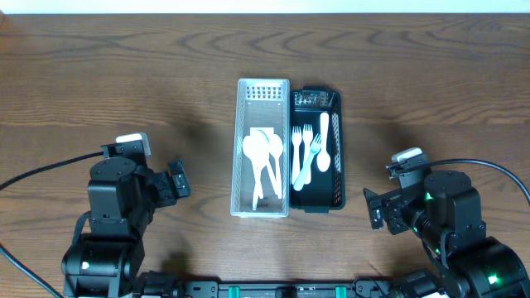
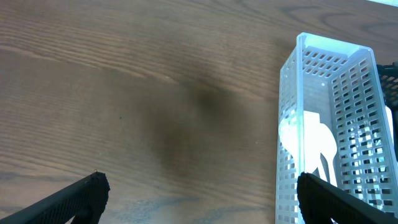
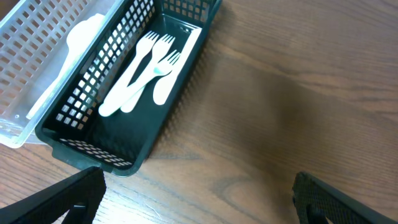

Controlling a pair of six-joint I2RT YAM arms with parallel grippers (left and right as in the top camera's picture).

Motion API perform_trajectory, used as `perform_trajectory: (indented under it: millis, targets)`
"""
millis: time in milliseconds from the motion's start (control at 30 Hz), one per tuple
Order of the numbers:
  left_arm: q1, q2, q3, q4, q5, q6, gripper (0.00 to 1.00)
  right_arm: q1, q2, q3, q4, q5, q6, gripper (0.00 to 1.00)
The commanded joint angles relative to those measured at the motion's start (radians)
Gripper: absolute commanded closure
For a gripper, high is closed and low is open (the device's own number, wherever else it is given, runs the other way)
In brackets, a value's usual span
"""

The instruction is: Pack container

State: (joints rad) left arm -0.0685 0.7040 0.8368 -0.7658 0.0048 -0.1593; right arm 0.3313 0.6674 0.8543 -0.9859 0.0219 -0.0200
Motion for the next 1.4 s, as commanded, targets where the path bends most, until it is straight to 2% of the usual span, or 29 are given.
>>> perform_trajectory:
  millis: [0, 167, 233, 367, 500, 667, 900, 1167, 1267, 1367]
  targets:
    - [-0.003, 0.0, -0.009, 0.001, 0.003, 0.009, 0.02, 0.008, -0.002, -0.008, -0.002, -0.004, -0.019, 0.01]
    - [-0.003, 0.0, -0.009, 0.001, 0.003, 0.009, 0.02, 0.008, -0.002, -0.008, 0.003, 0.021, -0.043, 0.01]
    - [-0.003, 0.0, -0.009, 0.001, 0.003, 0.009, 0.02, 0.009, -0.002, -0.015, 0.05, 0.026, -0.103, 0.01]
    - [-0.003, 0.0, -0.009, 0.001, 0.003, 0.009, 0.02, -0.045, -0.023, -0.119, 0.317, -0.013, -0.259, 0.01]
    - [-0.003, 0.0, -0.009, 0.001, 0.003, 0.009, 0.02, -0.177, -0.094, -0.299, 0.57, -0.184, -0.266, 0.01]
    - [-0.003, 0.0, -0.009, 0.001, 0.003, 0.009, 0.02, -0.288, -0.28, -0.492, 0.75, -0.273, -0.267, 0.01]
    - [-0.003, 0.0, -0.009, 0.001, 0.003, 0.009, 0.02, -0.346, -0.543, -0.671, 0.863, -0.274, -0.407, 0.01]
    - [-0.003, 0.0, -0.009, 0.001, 0.003, 0.009, 0.02, -0.376, -0.661, -0.84, 1.072, -0.273, -0.438, 0.01]
    - [-0.003, 0.0, -0.009, 0.001, 0.003, 0.009, 0.02, -0.379, -0.663, -0.849, 1.007, -0.246, -0.412, 0.01]
    - [-0.003, 0.0, -0.009, 0.001, 0.003, 0.009, 0.02, -0.379, -0.663, -0.849, 0.92, -0.161, -0.275, 0.01]
